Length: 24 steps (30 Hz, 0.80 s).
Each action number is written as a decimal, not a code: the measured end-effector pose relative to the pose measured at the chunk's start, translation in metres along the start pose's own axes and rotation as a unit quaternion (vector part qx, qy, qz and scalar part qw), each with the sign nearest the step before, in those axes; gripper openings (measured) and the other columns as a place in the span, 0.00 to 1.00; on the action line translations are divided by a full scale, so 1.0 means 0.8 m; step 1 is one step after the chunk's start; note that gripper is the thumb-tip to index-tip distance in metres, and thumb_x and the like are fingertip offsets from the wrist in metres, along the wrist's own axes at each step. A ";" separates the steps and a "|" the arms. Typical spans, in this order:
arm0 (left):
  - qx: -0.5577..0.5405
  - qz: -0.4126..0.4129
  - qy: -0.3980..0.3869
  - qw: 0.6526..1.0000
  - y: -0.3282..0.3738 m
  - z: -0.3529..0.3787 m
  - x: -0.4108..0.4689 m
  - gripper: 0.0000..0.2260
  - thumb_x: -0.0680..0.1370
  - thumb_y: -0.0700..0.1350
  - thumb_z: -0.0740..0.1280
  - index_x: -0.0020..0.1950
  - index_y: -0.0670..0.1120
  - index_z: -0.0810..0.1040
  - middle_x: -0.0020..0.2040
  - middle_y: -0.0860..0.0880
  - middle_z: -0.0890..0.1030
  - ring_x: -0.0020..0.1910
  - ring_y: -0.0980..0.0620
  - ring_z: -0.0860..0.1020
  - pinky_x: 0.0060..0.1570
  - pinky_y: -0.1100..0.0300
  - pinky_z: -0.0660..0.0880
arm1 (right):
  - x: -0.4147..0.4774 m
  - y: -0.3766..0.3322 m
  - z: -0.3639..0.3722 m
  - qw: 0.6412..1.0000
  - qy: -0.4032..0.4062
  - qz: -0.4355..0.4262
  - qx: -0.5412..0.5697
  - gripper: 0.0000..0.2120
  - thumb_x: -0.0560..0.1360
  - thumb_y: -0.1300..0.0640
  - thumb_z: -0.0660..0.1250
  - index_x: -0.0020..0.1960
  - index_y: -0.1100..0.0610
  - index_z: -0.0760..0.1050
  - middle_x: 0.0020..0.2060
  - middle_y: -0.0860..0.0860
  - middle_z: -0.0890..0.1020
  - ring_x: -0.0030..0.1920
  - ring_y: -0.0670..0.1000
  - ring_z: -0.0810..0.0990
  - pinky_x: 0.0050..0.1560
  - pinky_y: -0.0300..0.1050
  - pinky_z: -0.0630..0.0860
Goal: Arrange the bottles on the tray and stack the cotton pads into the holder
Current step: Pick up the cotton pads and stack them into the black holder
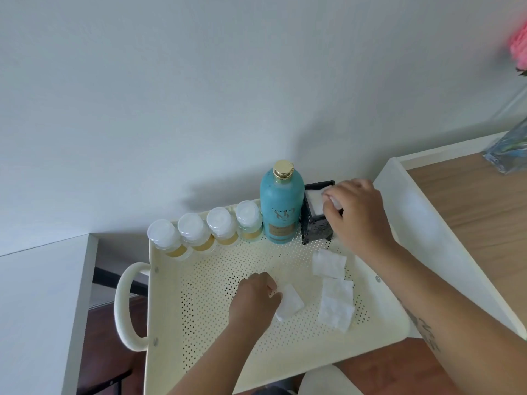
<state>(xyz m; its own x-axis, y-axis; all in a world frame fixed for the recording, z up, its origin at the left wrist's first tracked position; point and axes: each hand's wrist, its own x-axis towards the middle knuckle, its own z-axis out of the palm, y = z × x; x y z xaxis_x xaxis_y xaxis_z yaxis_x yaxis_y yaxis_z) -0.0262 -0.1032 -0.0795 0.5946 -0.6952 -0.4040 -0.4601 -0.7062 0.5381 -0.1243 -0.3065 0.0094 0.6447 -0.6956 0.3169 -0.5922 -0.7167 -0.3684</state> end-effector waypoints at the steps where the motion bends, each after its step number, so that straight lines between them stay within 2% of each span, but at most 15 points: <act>1: 0.002 0.002 -0.003 1.000 0.000 0.000 0.000 0.05 0.77 0.48 0.68 0.52 0.50 0.79 0.51 0.53 0.78 0.52 0.52 0.76 0.49 0.54 0.78 | -0.003 0.000 0.002 1.000 -0.018 -0.012 -0.019 0.06 0.74 0.56 0.64 0.44 0.55 0.80 0.41 0.47 0.83 0.53 0.60 0.75 0.49 0.51 0.69; 3: 0.009 0.006 -0.007 1.000 -0.001 0.000 0.000 0.05 0.78 0.47 0.67 0.51 0.50 0.81 0.50 0.52 0.79 0.52 0.51 0.76 0.49 0.53 0.78 | -0.007 0.000 0.009 0.997 -0.053 -0.024 -0.049 0.09 0.76 0.51 0.63 0.44 0.54 0.80 0.44 0.46 0.84 0.60 0.61 0.73 0.55 0.53 0.67; 6: 0.013 0.010 -0.007 1.000 -0.002 -0.001 0.000 0.05 0.78 0.46 0.66 0.51 0.49 0.81 0.50 0.51 0.79 0.50 0.51 0.77 0.48 0.54 0.79 | -0.008 0.001 0.014 0.994 -0.087 -0.006 -0.063 0.20 0.78 0.42 0.53 0.44 0.52 0.79 0.44 0.45 0.83 0.64 0.59 0.70 0.62 0.55 0.64; 8: 0.004 0.011 -0.005 1.000 -0.002 -0.003 0.001 0.05 0.78 0.46 0.65 0.49 0.49 0.80 0.49 0.52 0.79 0.49 0.52 0.77 0.45 0.58 0.77 | -0.007 0.002 0.015 0.992 -0.105 -0.006 -0.074 0.23 0.78 0.41 0.48 0.45 0.50 0.79 0.45 0.44 0.83 0.65 0.58 0.68 0.64 0.55 0.62; 11: -0.037 0.013 -0.007 0.999 -0.003 -0.012 0.001 0.03 0.77 0.47 0.66 0.46 0.52 0.78 0.47 0.55 0.80 0.44 0.57 0.77 0.39 0.64 0.73 | -0.006 0.000 0.014 0.989 -0.125 -0.007 -0.082 0.24 0.79 0.42 0.46 0.49 0.50 0.80 0.49 0.44 0.83 0.67 0.58 0.67 0.66 0.56 0.60; 14: -0.097 0.020 -0.019 0.995 -0.003 -0.023 0.001 0.02 0.77 0.47 0.66 0.44 0.53 0.77 0.44 0.58 0.81 0.38 0.58 0.79 0.33 0.65 0.74 | -0.004 -0.003 0.013 0.986 -0.142 0.003 -0.089 0.24 0.79 0.46 0.46 0.51 0.51 0.80 0.53 0.45 0.83 0.68 0.57 0.66 0.68 0.55 0.57; 17: -0.149 0.031 -0.007 0.988 0.003 -0.033 0.003 0.04 0.77 0.46 0.67 0.43 0.53 0.77 0.40 0.57 0.80 0.33 0.60 0.75 0.29 0.71 0.71 | -0.003 -0.005 0.011 0.984 -0.152 0.004 -0.097 0.23 0.79 0.48 0.46 0.53 0.52 0.80 0.55 0.45 0.82 0.68 0.55 0.65 0.69 0.54 0.56; 21: -0.200 0.042 0.003 0.979 0.017 -0.049 0.004 0.04 0.79 0.46 0.67 0.48 0.56 0.76 0.44 0.55 0.81 0.39 0.61 0.76 0.32 0.77 0.70 | -0.002 -0.004 0.011 0.981 -0.167 0.002 -0.099 0.23 0.80 0.49 0.46 0.54 0.52 0.79 0.56 0.44 0.81 0.68 0.55 0.65 0.69 0.53 0.57; 24: -0.222 0.057 0.008 0.973 0.028 -0.060 0.002 0.06 0.80 0.48 0.66 0.55 0.58 0.76 0.47 0.56 0.82 0.42 0.64 0.77 0.37 0.74 0.71 | -0.001 0.001 0.006 0.987 -0.142 -0.010 -0.076 0.20 0.80 0.50 0.49 0.50 0.53 0.80 0.54 0.45 0.82 0.68 0.56 0.66 0.67 0.54 0.58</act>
<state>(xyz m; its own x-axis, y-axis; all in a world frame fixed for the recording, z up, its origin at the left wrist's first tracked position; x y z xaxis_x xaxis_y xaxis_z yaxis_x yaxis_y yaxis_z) -0.0038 -0.1138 -0.0324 0.5676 -0.7610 -0.3141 -0.1955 -0.4952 0.8465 -0.1226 -0.3064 0.0046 0.7544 -0.6540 0.0563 -0.6293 -0.7449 -0.2215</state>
